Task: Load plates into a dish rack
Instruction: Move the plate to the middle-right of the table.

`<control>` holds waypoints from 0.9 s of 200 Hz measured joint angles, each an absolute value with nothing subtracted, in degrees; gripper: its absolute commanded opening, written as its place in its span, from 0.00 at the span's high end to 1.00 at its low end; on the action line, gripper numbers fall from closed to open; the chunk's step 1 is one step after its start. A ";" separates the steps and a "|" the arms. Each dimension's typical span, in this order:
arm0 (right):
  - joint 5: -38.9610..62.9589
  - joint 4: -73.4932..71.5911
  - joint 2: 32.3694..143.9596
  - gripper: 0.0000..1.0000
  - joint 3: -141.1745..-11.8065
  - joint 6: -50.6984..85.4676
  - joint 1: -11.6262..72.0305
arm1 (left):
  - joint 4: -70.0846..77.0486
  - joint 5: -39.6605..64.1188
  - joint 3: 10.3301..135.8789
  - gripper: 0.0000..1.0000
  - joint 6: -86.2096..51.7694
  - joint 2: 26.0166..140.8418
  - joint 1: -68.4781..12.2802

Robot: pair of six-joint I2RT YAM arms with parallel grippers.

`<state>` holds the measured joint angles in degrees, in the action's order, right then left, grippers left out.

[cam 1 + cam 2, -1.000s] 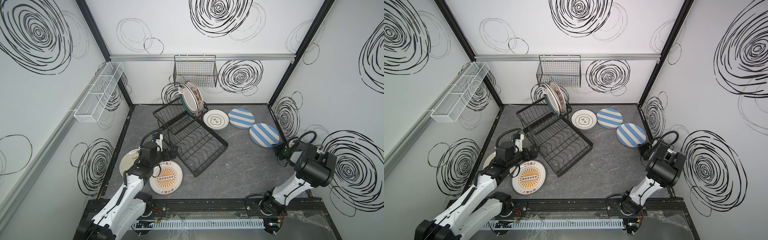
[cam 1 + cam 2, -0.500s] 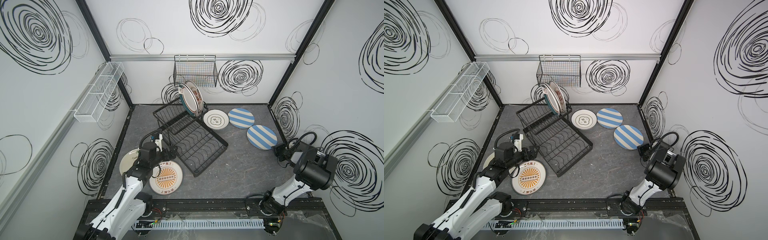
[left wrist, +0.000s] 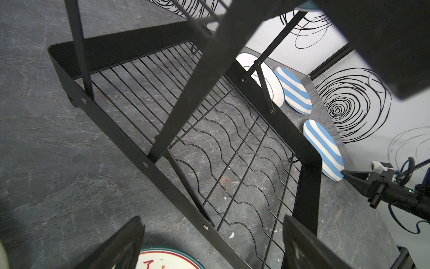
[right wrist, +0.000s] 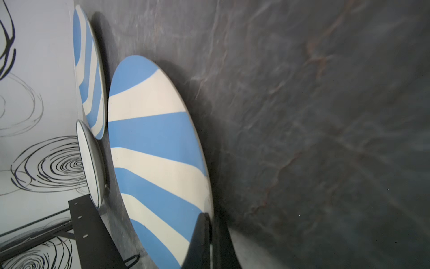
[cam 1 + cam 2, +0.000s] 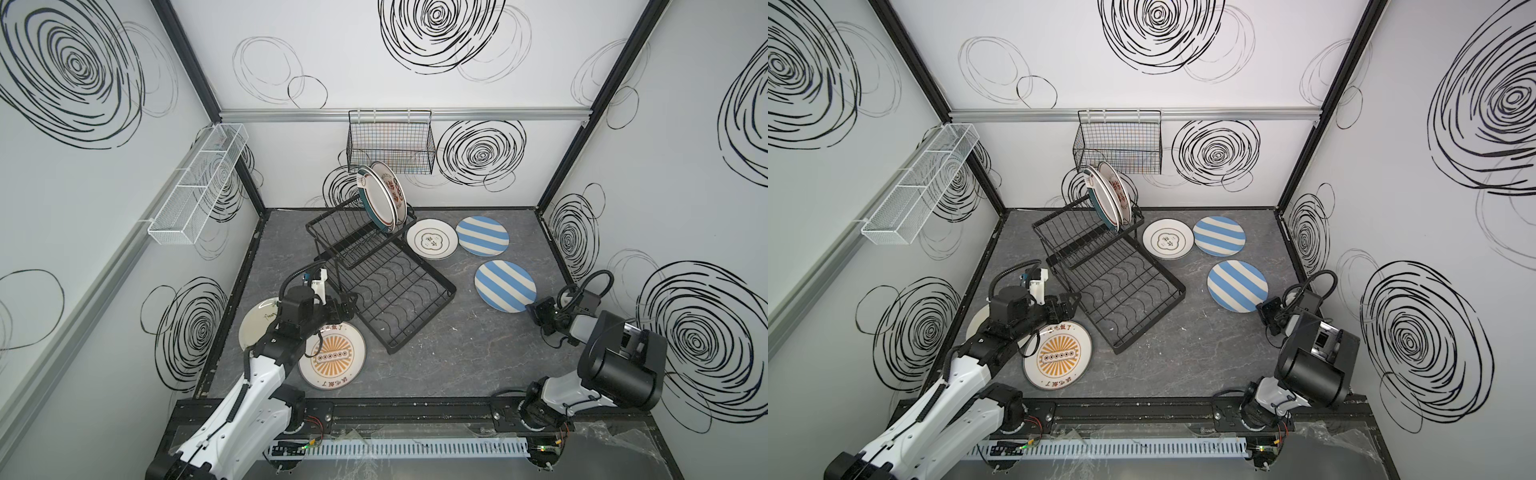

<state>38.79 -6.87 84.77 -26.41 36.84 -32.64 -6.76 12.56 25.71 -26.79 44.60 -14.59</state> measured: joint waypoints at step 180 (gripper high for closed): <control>45.10 -10.61 87.44 0.58 -26.98 34.26 -35.70 | -7.11 11.84 25.71 0.04 -26.79 44.34 -14.63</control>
<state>45.10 -10.61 87.44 -26.98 34.26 -35.70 -7.11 11.84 25.71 -26.79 44.34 -14.63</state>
